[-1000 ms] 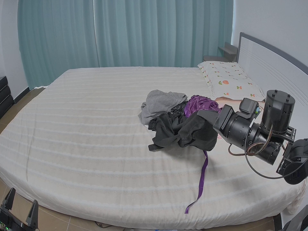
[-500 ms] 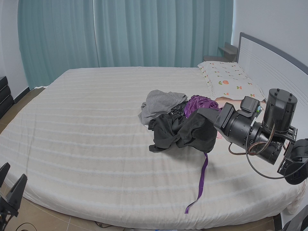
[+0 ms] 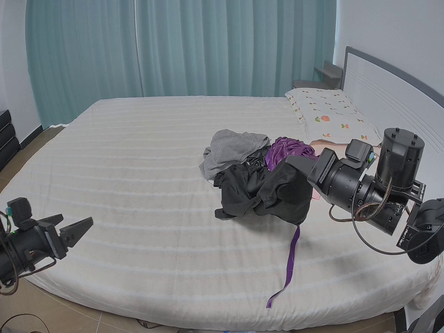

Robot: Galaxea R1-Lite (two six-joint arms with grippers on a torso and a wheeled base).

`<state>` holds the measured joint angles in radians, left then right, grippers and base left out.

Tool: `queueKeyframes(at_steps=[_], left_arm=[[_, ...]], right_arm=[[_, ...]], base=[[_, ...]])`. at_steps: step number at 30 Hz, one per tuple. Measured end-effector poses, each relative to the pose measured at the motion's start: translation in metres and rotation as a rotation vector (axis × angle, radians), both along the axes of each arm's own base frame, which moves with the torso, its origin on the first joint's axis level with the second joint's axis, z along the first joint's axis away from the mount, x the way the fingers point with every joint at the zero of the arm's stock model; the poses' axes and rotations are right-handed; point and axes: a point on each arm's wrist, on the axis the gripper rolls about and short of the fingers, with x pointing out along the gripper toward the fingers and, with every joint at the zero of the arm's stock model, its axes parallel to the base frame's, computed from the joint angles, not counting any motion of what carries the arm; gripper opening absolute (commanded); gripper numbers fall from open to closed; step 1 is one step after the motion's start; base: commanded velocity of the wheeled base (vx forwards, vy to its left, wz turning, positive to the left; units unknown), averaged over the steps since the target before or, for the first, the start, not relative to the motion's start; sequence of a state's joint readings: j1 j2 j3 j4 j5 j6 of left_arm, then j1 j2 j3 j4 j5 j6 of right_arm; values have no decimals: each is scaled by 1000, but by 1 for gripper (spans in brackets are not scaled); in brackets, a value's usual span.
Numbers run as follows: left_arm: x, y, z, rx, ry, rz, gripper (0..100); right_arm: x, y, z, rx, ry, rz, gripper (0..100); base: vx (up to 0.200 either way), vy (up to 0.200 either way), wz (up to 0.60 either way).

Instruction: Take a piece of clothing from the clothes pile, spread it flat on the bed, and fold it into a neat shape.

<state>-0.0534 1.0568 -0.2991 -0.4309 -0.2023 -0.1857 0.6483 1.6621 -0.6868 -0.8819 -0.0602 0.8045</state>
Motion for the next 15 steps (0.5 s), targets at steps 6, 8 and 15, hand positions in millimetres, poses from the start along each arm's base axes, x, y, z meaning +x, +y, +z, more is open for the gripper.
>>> queueKeyframes(at_steps=[6, 8, 15], left_arm=[[62, -16, -20, 10, 136, -59, 100], [74, -22, -24, 17, 152, -76, 100], [120, -54, -40, 51, 185, -124, 100]], right_arm=[[6, -6, -1, 4, 7, -25, 0], [7, -7, -1, 8, 9, -32, 0], [10, -12, -2, 27, 24, -53, 0]], base=[[0, 0, 0], [0, 0, 0], [0, 0, 0]])
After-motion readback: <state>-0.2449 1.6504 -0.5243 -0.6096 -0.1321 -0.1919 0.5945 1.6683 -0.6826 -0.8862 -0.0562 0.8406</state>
